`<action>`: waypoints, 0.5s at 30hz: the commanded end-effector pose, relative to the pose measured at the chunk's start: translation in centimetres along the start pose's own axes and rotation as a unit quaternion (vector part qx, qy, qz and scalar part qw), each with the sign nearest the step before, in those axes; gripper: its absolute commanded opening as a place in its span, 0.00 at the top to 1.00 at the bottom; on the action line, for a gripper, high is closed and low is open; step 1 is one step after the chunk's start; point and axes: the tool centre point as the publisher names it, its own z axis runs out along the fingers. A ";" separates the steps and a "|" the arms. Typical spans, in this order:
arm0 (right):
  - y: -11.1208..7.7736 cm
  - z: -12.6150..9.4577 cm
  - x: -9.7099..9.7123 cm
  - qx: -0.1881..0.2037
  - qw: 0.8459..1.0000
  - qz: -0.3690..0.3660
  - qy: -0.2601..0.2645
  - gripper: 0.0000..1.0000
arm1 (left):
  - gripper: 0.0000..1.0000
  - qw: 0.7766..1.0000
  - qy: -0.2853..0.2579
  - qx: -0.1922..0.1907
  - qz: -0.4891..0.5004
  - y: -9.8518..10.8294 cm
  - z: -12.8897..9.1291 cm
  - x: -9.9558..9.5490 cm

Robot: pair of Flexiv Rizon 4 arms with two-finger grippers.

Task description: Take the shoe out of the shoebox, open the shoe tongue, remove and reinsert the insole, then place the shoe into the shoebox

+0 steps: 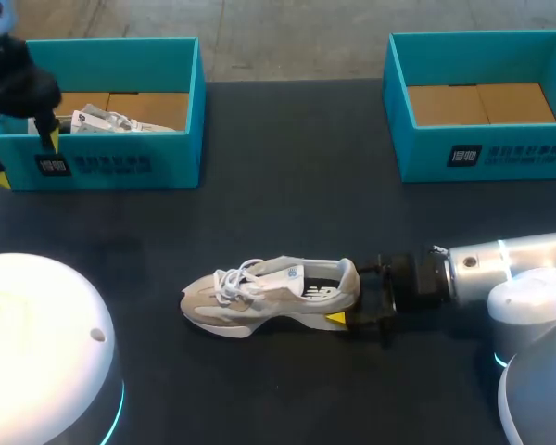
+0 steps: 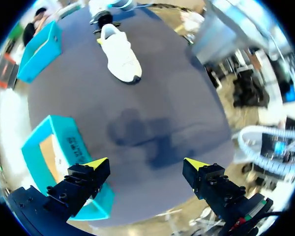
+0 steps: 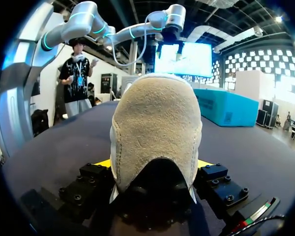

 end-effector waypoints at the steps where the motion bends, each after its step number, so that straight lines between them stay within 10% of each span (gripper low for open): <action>1: 0.1 0.2 0.0 0.003 1.000 0.001 0.000 1.00 | 0.00 0.993 0.015 0.027 -0.116 -0.9 0.4 0.6; 15: 0.1 0.2 0.0 0.003 1.000 0.001 0.000 1.00 | 0.00 0.992 0.006 0.026 -0.127 -1.5 0.7 1.0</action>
